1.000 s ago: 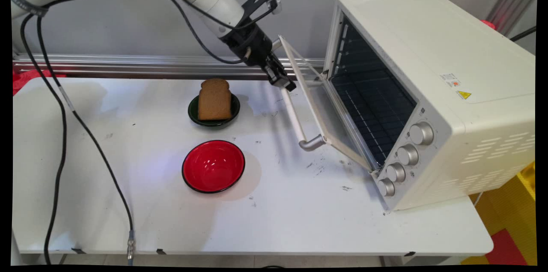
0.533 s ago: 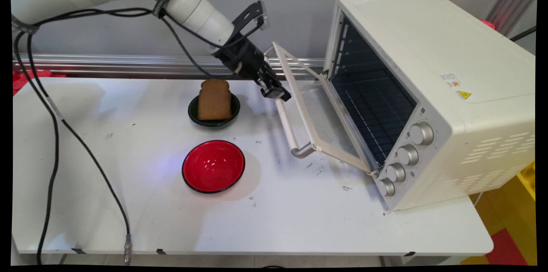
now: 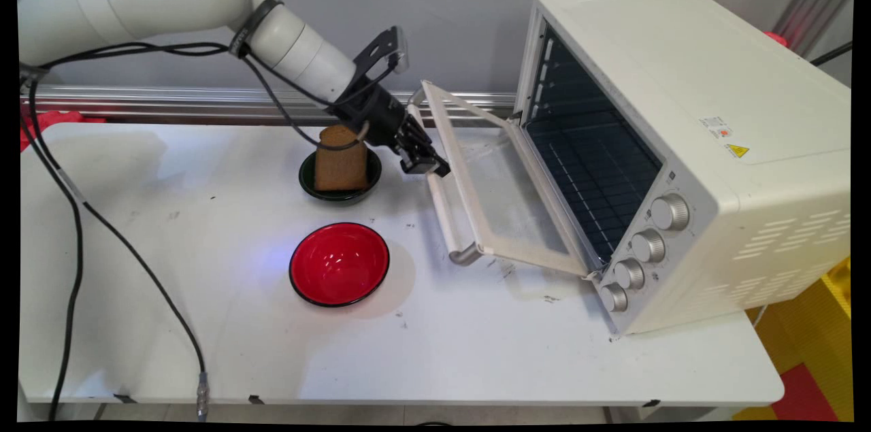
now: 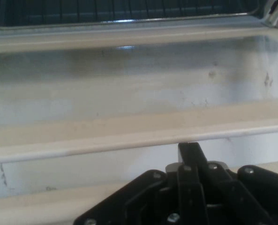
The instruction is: Open the oven
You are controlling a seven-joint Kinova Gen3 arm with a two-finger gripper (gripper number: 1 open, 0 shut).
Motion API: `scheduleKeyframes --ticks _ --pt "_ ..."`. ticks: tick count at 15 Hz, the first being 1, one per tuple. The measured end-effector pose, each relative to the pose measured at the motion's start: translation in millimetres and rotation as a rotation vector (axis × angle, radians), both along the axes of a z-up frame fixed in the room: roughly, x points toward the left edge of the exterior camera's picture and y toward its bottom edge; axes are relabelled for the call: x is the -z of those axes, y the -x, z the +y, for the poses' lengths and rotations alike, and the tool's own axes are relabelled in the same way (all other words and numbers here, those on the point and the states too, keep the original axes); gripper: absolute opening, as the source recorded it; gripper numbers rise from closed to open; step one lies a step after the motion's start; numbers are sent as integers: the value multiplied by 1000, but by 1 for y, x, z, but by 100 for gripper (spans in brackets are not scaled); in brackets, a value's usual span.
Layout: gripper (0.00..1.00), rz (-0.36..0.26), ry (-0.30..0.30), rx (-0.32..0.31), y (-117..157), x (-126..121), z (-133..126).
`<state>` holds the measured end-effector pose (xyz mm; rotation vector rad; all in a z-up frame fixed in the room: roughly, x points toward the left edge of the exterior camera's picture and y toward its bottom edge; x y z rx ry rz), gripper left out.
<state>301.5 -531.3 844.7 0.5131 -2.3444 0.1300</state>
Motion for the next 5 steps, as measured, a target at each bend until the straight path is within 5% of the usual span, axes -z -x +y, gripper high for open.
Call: scheduleKeyframes --ticks 5 --pt "0 2 -1 4 -11 12 8"
